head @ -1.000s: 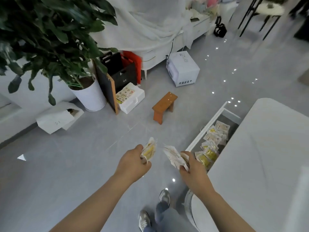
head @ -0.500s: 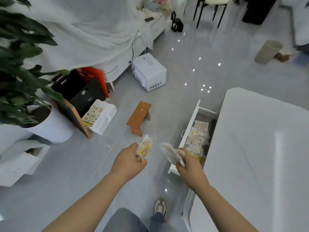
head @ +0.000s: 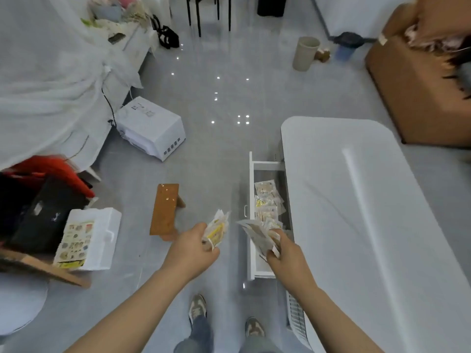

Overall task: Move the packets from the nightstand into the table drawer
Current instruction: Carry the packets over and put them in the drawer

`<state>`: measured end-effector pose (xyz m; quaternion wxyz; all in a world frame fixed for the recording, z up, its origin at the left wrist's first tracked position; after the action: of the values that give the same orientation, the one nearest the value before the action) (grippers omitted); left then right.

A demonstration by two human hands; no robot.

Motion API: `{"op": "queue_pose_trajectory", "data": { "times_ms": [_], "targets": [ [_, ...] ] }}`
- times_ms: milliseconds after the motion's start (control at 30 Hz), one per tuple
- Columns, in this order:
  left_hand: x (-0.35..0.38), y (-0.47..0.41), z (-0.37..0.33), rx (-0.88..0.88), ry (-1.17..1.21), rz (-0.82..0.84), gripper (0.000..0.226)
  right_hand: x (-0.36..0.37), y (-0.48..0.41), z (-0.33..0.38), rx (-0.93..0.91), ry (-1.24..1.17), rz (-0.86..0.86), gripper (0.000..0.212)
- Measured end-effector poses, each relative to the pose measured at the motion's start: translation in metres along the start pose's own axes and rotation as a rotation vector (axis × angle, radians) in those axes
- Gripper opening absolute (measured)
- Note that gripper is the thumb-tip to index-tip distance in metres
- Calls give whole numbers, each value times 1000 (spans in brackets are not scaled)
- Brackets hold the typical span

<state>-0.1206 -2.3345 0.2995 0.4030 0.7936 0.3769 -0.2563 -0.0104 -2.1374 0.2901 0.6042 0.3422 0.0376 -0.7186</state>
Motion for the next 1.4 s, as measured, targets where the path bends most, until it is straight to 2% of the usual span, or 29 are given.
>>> {"op": "queue_pose_trajectory", "data": {
  "times_ms": [233,567,700,900,1000,1200,1400],
  "targets": [
    [-18,-63,-11,145,-129,131,24,3,-10,-4,179,-55,-172,37],
    [12,-141,-70,306,-235,284,33,-21,-36,-54,349,-151,-319,40],
    [25,-177,-100,339,-271,332,30,-41,-62,-75,386,-196,-364,34],
    [42,-224,-130,357,-324,376,14,-60,-91,-99,455,-217,-372,31],
    [53,-238,-135,363,-358,433,19,-65,-99,-107,476,-216,-399,27],
    [75,-279,-137,346,-327,555,14,-58,-118,-132,611,-167,-397,30],
    [86,-333,-135,330,-376,605,16,-46,-159,-150,683,-178,-412,27]
  ]
}}
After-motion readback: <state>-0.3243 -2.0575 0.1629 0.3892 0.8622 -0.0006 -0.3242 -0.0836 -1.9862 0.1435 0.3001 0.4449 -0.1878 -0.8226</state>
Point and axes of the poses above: each hand's wrist, its own y-axis away from the middle knuckle, its own x-axis out of the palm, z = x × y, the point moved 9 cm from there along -y, towards the middle knuckle, and after that the axes turned 6 degrees about z, right-handed, at the moved point
